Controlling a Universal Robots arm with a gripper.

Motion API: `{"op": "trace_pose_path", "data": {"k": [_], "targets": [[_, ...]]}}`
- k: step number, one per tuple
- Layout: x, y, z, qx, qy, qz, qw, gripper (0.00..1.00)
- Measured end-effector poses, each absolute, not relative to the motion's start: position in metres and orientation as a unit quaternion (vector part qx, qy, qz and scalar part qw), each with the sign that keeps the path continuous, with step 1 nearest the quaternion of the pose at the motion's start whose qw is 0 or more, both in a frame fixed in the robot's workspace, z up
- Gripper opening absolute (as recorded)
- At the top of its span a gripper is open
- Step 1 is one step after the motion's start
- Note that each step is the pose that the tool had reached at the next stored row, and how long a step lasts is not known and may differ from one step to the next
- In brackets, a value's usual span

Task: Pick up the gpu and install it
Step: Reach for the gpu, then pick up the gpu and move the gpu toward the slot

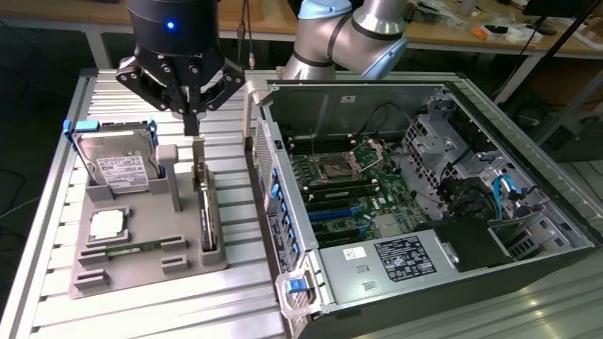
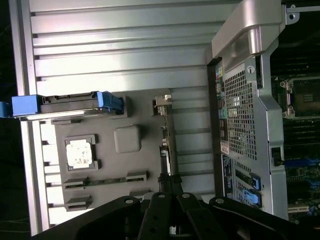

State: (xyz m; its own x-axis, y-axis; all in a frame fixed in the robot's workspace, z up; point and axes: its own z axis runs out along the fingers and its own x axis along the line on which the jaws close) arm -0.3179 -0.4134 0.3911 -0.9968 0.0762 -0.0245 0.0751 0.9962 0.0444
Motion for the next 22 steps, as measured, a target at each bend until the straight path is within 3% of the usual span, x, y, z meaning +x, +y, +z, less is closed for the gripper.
{"op": "trace_pose_path", "data": {"k": [15,16,18,19,21,22], "targets": [[-0.3179,-0.414,0.3911,0.038,0.999,0.022,0.013,0.11],[-0.3179,-0.414,0.3911,0.038,0.999,0.022,0.013,0.17],[-0.3179,-0.414,0.3911,0.038,0.999,0.022,0.013,0.19],[-0.3179,-0.414,0.3911,0.038,0.999,0.022,0.013,0.31],[-0.3179,-0.414,0.3911,0.038,0.999,0.022,0.013,0.31],[-0.3179,-0.414,0.3911,0.038,0.999,0.022,0.013,0.36]]}}
